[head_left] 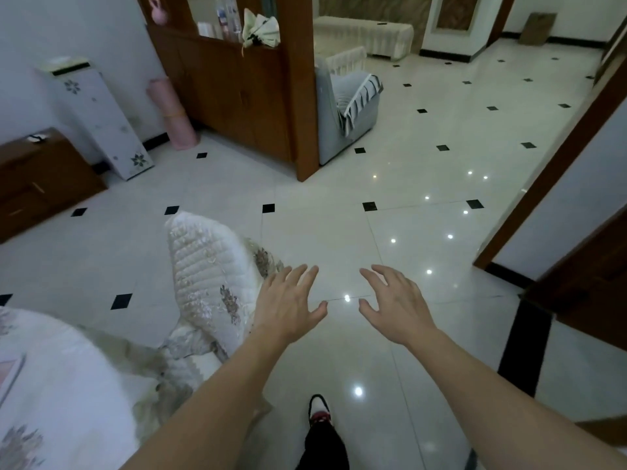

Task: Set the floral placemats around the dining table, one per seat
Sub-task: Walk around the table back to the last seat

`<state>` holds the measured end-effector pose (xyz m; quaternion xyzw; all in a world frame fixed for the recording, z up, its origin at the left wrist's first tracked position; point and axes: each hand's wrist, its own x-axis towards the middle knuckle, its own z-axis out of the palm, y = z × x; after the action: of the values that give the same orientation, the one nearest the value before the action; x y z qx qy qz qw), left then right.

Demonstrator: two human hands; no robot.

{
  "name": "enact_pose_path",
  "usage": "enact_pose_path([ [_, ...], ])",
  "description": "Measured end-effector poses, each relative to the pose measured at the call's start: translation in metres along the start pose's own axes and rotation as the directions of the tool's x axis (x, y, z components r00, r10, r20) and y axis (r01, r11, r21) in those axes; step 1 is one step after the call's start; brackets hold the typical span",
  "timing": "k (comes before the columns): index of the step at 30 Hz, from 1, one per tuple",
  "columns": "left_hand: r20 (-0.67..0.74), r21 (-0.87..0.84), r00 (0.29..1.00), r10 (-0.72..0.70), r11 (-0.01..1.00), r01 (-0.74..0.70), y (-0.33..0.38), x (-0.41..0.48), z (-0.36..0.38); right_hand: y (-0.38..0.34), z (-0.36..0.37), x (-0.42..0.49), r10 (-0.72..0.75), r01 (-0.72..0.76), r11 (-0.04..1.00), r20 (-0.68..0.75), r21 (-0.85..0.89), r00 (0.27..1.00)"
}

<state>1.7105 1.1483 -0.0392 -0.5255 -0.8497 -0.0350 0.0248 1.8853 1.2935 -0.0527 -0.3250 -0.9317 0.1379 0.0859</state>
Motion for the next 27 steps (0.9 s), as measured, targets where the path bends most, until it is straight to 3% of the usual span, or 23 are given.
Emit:
enact_pose_path([
  [16, 0.008, -0.076, 0.999, -0.048, 0.996, 0.049, -0.081, 0.293, 0.034, 0.043, 0.006, 0.309, -0.034, 0.036, 0.998, 0.03, -0.06, 0.999],
  [27, 0.008, -0.098, 0.988, -0.157, 0.983, 0.157, -0.151, 0.428, 0.044, 0.039, 0.028, 0.473, -0.139, 0.141, 0.99, 0.078, -0.03, 0.987],
])
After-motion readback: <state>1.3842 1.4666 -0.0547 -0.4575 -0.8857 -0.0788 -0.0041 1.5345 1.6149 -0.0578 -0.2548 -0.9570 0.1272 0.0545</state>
